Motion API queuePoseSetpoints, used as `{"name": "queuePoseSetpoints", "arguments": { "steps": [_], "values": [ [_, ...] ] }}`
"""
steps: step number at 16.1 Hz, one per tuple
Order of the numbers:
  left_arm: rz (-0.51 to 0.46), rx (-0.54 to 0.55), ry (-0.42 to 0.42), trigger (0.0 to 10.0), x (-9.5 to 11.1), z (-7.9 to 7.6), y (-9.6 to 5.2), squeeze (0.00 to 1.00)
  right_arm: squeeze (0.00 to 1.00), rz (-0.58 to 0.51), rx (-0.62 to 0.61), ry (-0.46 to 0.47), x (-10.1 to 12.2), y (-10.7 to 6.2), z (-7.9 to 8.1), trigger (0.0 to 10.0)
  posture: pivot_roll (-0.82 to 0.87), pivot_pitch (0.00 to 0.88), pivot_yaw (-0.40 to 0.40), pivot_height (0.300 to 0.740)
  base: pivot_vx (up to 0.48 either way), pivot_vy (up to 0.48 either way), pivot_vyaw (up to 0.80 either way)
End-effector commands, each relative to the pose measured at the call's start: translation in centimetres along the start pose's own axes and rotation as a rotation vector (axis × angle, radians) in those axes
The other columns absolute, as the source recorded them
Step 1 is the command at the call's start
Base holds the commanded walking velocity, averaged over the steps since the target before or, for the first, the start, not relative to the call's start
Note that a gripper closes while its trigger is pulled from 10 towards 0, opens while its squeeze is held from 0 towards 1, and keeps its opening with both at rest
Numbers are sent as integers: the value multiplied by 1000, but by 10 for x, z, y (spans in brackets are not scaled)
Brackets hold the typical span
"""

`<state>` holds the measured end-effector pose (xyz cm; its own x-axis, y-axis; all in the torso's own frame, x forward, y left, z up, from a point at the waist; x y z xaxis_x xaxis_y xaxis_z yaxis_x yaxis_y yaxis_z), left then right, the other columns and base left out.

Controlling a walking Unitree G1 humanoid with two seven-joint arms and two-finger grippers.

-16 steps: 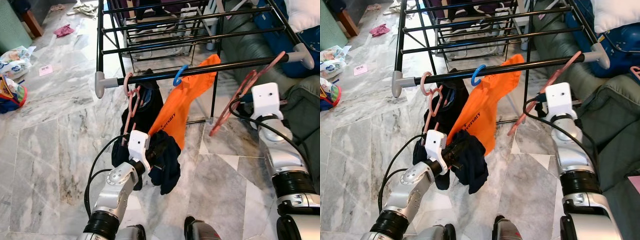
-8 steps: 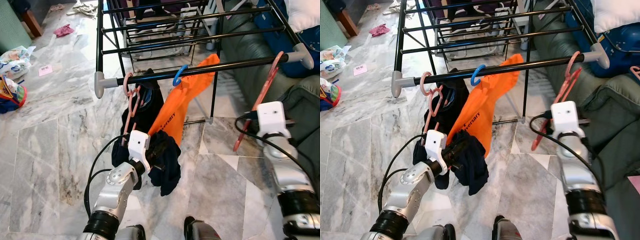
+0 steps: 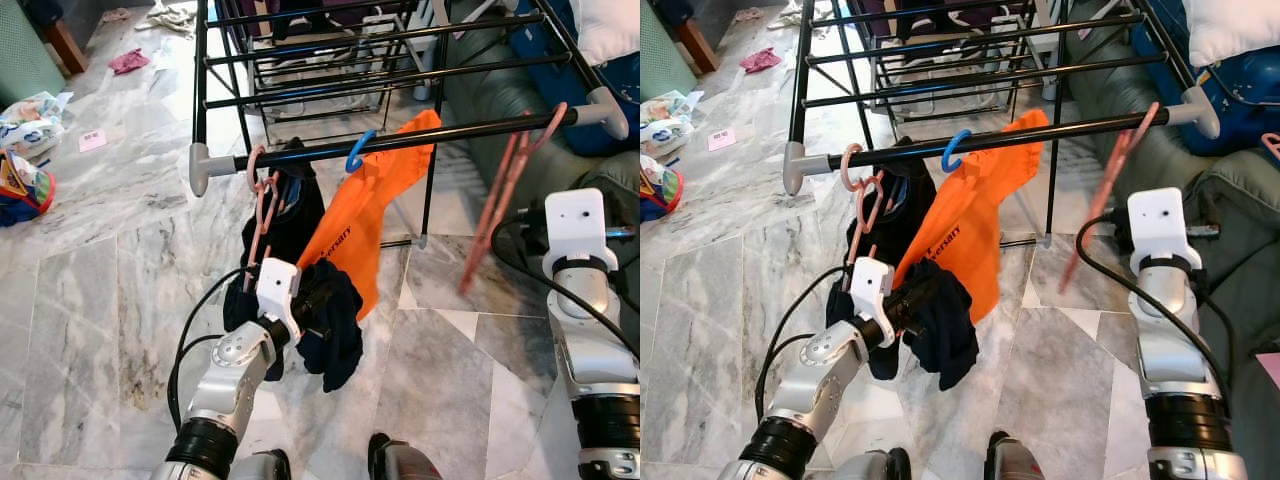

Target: Hang hanger

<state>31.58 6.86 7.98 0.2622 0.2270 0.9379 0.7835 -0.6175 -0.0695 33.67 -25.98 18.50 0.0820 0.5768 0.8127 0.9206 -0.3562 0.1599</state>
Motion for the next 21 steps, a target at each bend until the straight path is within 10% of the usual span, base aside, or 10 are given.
{"name": "queuePoseSetpoints", "arguments": {
  "steps": [1,10,21],
  "values": [
    [5,-13,12,10000,2,0,1,0,0,-61,5,27,15,2,3,10000,-26,199,84,740,0,0,0],
    [25,-3,10,10000,-4,1,-3,0,0,98,237,188,12,13,63,10000,-10,209,79,740,0,0,0],
    [46,-8,16,10000,-6,1,-1,0,0,127,159,98,2,28,41,10000,-16,209,83,740,0,0,0]
  ]
}}
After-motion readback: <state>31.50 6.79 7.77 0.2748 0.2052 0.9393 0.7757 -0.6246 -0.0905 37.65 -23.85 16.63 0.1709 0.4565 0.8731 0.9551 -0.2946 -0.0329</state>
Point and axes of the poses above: a point about 5 cm out from each wrist's last joint towards the gripper, its own y axis pointing out of the wrist towards the gripper, its own x axis along the axis of the wrist's last joint, z = x × y, the point moved 1 cm from there along y, pointing out of the wrist towards the gripper, and after that the axes turned 7 degrees about -y, right-handed, at the moved point
